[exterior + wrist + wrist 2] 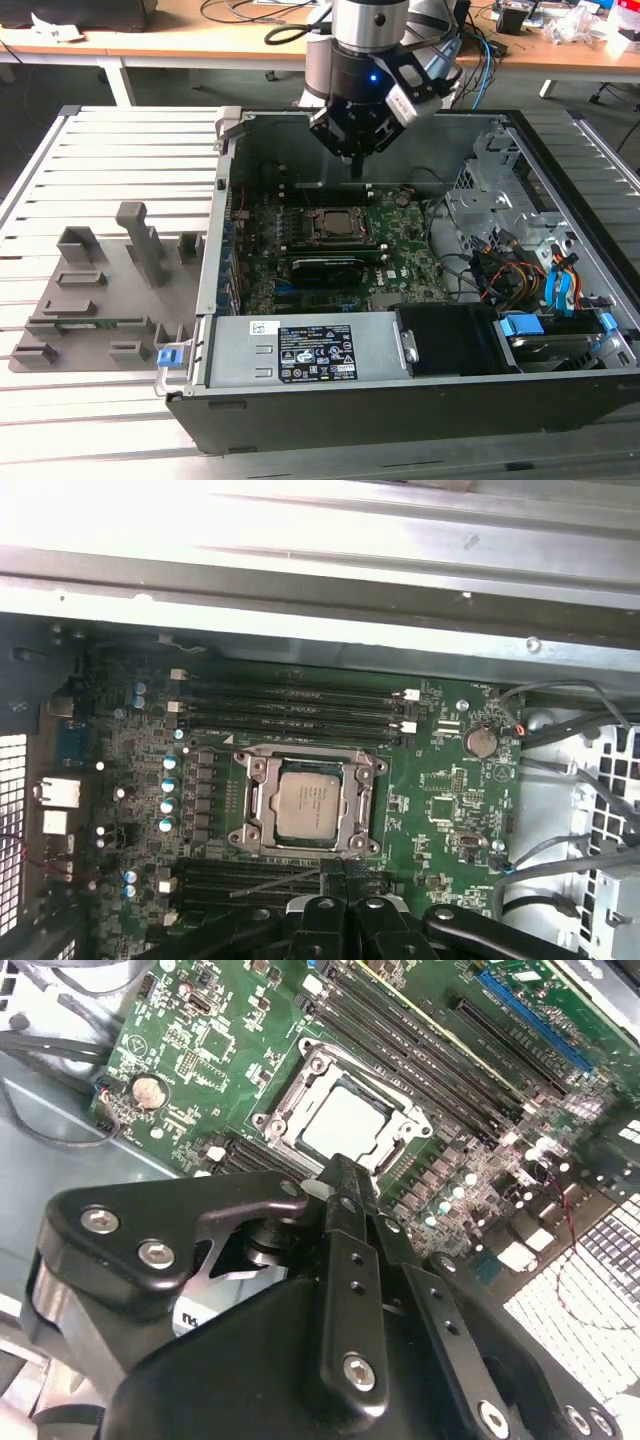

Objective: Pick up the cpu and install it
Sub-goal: 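Install the first cpu locking lever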

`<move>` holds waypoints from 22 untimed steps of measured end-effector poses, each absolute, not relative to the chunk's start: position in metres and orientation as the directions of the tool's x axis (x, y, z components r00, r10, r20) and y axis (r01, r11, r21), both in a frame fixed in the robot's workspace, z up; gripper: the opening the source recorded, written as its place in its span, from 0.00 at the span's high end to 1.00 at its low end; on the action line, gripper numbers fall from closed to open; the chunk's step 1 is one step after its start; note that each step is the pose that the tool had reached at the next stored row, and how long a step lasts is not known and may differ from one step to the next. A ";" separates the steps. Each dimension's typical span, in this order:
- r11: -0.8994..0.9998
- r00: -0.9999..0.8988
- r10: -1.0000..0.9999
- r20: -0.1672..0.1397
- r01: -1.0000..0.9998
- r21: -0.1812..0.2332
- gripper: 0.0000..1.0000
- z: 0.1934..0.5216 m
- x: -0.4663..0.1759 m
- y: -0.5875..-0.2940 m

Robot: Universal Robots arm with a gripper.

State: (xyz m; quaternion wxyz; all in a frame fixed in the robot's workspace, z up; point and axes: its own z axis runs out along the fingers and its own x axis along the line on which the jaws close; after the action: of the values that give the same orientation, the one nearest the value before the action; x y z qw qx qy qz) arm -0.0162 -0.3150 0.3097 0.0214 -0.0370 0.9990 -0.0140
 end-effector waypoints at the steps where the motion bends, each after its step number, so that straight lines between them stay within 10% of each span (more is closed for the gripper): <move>1: 0.997 -0.996 -0.075 -0.042 -0.073 -0.030 0.89 0.310 -0.016 -0.315; 22: 0.997 -0.996 -0.074 -0.042 -0.073 -0.030 0.89 0.310 -0.047 -0.315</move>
State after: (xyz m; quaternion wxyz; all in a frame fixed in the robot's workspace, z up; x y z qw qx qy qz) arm -0.0471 -0.3149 0.3100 0.0214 -0.0370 0.9990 -0.0141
